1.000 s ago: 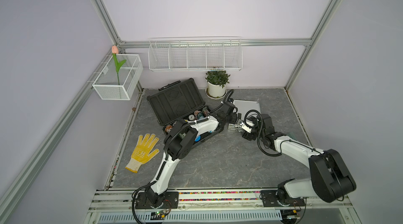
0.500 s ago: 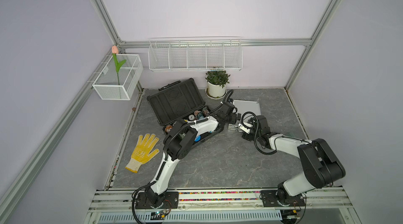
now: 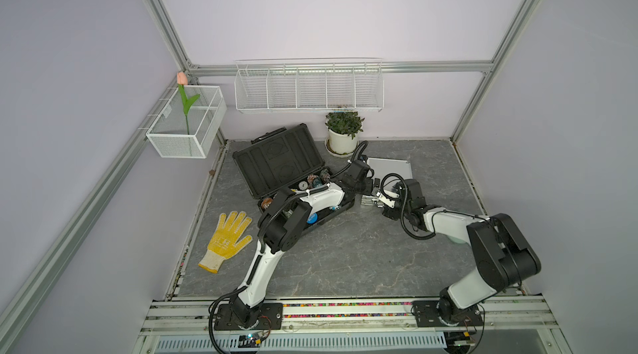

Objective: Close the poker set cases
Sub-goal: Fasten the fastener on the poker set case.

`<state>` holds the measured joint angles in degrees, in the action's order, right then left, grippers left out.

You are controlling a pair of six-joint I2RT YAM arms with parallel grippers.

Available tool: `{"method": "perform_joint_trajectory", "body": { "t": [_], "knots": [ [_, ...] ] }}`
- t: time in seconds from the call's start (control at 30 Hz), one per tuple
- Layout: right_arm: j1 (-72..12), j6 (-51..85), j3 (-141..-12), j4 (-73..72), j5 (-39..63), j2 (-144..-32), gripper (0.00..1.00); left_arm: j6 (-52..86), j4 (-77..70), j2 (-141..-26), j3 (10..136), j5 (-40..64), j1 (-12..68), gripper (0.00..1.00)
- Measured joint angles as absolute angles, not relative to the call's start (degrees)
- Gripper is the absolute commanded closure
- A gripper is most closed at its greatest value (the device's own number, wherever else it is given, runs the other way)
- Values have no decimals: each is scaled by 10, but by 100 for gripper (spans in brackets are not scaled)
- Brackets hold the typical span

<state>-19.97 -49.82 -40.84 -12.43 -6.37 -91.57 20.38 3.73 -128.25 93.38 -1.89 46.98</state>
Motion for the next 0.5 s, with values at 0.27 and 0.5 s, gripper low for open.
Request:
{"method": "perform_joint_trajectory", "body": {
  "t": [0.27,0.5],
  "knots": [
    [-196,-498,-422,-107,-61,-921,1,204,37,-1282,933,-19,469,0],
    [-187,-500,-439,-81,-45,-921,1,204,37,-1282,933,-20,469,0]
  ]
}}
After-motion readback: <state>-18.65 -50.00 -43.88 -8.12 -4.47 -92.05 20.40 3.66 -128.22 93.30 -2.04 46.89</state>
